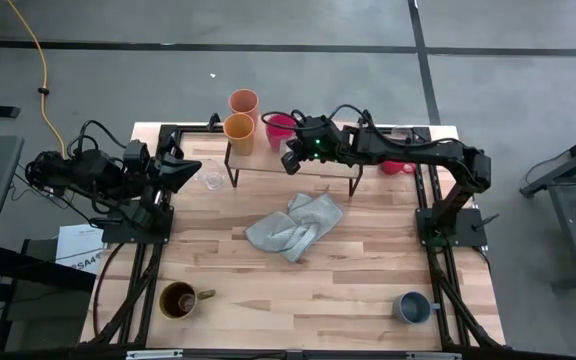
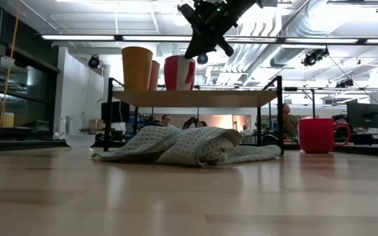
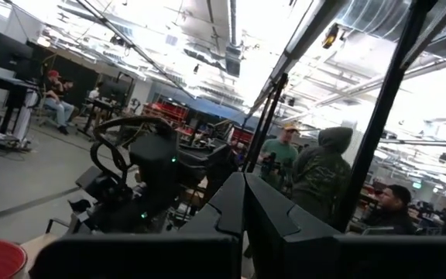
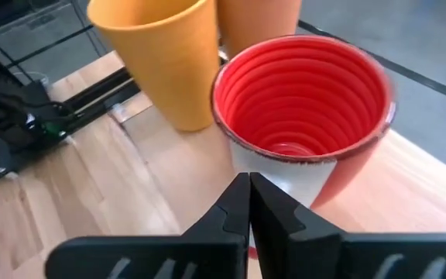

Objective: Stack small to large cups/mugs on shelf
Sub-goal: Adjust the red mug on the shelf

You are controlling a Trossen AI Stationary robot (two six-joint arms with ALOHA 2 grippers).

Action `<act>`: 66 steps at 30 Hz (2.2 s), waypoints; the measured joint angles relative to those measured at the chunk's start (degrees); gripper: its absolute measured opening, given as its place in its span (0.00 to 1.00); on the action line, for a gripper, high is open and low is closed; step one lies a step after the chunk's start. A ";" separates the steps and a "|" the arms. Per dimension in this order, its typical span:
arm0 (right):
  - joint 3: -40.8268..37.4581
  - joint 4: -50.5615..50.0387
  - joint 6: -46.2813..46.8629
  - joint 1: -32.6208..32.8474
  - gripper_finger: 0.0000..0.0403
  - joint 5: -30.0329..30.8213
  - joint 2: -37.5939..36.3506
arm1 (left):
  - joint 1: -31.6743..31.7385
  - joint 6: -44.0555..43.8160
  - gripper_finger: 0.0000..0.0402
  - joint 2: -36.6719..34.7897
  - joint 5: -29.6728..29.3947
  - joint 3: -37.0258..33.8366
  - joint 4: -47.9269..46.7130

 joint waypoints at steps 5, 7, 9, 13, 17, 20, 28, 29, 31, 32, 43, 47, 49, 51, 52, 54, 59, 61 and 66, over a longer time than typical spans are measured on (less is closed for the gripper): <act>0.00 1.01 -0.01 -1.17 0.00 -0.32 0.08 | 0.00 -0.01 0.00 0.00 -0.76 0.00 0.00; 0.00 1.48 0.00 -1.66 0.00 -0.65 0.15 | 0.00 -0.01 0.00 0.00 -0.76 0.00 0.02; 0.00 2.30 0.02 -2.19 0.00 -0.79 0.20 | 0.00 -0.01 0.00 0.00 -0.76 0.00 0.01; 0.00 3.46 0.02 -3.04 0.00 -0.87 0.59 | 0.00 -0.05 0.00 0.00 -0.76 0.00 0.02; 0.00 3.98 0.20 -3.73 0.00 -1.61 1.30 | 0.00 -0.07 0.00 -0.01 -0.76 0.02 0.02; 0.00 5.18 0.22 -3.97 0.00 -1.71 2.08 | -0.01 -0.33 0.00 -0.02 -0.76 0.02 0.02; 0.09 8.34 1.53 -4.48 0.00 -1.95 3.72 | 0.00 -1.39 0.00 -0.02 -0.76 0.02 0.02; 0.09 8.26 1.50 -4.48 0.00 -1.96 3.72 | -0.02 -1.48 0.00 -0.02 -0.76 0.02 0.02; 0.09 8.25 0.96 -4.58 0.00 -1.92 3.72 | 0.00 -1.58 0.00 -0.02 -0.76 0.02 0.02; 0.09 8.18 0.41 -4.68 0.00 -1.92 3.65 | -0.02 -1.58 0.00 -0.02 -0.76 0.02 0.02; 0.09 7.91 0.05 -6.67 0.00 -1.37 3.54 | -0.01 -1.58 0.00 -0.02 -0.76 0.02 0.02; 0.06 8.47 0.08 -7.15 0.00 -1.44 3.54 | 0.00 -1.58 0.00 -0.02 -0.76 0.02 0.02; 0.04 8.74 0.20 -7.26 0.00 -1.44 3.54 | 0.00 -1.58 0.00 -0.02 -0.76 0.02 0.02; -0.04 8.65 0.06 -7.26 0.00 -1.46 3.25 | -0.02 -1.58 0.00 -0.02 -0.76 0.02 0.02; -0.07 8.51 0.03 -7.26 0.00 -1.46 2.98 | 0.00 -1.58 0.00 -0.02 -0.76 0.02 0.02; -0.07 8.57 -0.58 -7.26 0.00 -1.50 2.00 | -0.02 -1.58 0.00 -0.02 -0.76 0.02 0.02; -0.07 8.99 -1.53 -6.29 0.00 -4.96 -0.88 | 0.00 -1.58 0.00 0.00 -0.76 0.02 0.02; -0.07 9.17 -1.48 -5.30 0.00 -7.62 -1.14 | -0.02 -1.58 0.00 0.00 -0.76 0.02 0.02; 0.02 9.99 -1.25 -2.57 0.00 -9.60 0.55 | 0.00 -1.60 0.00 0.00 -0.76 0.02 0.02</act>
